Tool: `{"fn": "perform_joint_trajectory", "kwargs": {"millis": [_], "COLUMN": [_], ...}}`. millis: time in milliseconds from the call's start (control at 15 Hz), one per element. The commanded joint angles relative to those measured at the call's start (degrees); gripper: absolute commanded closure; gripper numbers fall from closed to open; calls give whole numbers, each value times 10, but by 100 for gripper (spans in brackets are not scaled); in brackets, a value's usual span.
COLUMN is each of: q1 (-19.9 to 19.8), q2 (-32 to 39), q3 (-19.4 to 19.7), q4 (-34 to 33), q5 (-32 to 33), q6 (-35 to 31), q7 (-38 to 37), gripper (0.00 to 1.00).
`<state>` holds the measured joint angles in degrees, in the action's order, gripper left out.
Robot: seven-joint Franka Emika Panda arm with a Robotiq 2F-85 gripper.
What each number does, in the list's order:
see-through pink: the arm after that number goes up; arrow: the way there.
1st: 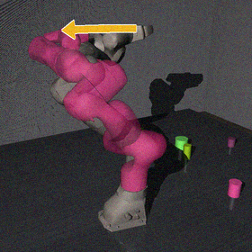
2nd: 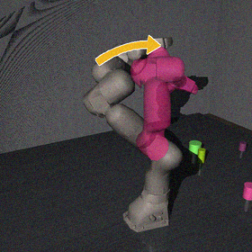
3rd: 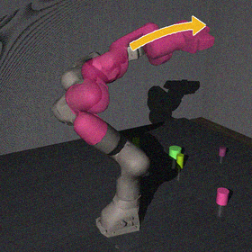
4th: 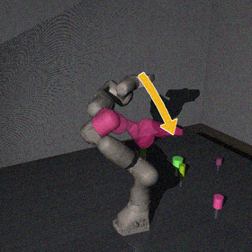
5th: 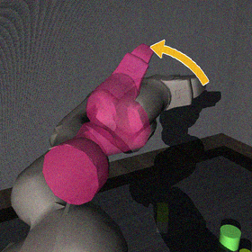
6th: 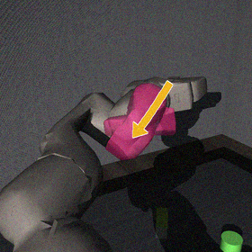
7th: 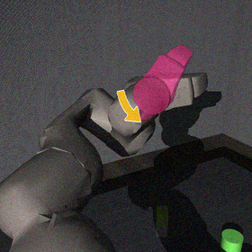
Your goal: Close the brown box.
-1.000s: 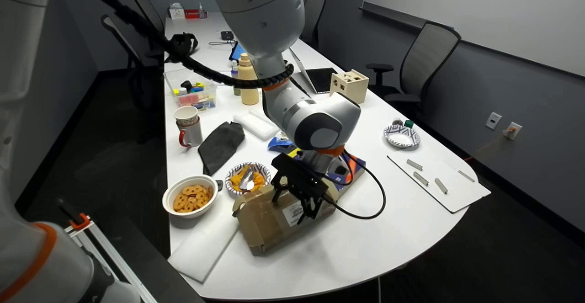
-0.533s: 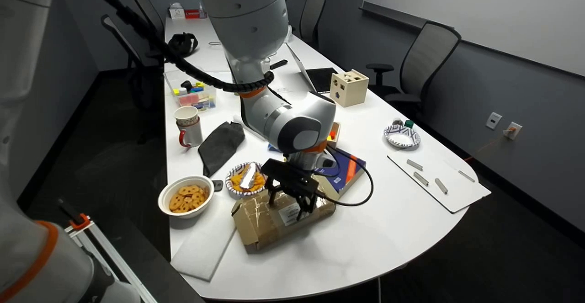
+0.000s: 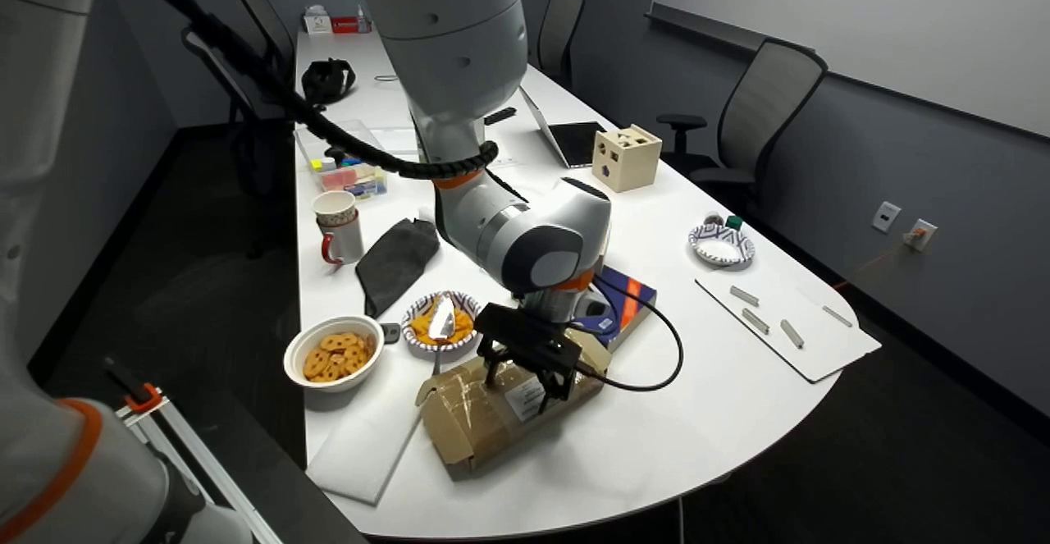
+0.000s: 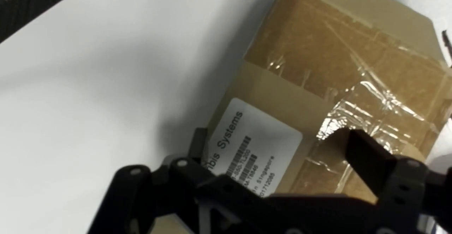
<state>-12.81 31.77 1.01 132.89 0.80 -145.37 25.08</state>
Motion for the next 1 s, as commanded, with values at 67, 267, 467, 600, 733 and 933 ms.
{"fn": "perform_joint_trajectory", "kwargs": {"millis": [67,267,467,600,733,933], "q1": [-8,-7,8,25,38,71], "q2": [-1,0,3,14,27,61], "q3": [-5,-6,2,12,19,39], "q4": [-2,-2,17,18,19,7], "q5": [4,5,7,19,27,49], "q6": [6,6,-51,-70,-83,-98], "q7": [-2,-2,-39,-70,-94,-144], "gripper": [0,0,0,0,0,0]}}
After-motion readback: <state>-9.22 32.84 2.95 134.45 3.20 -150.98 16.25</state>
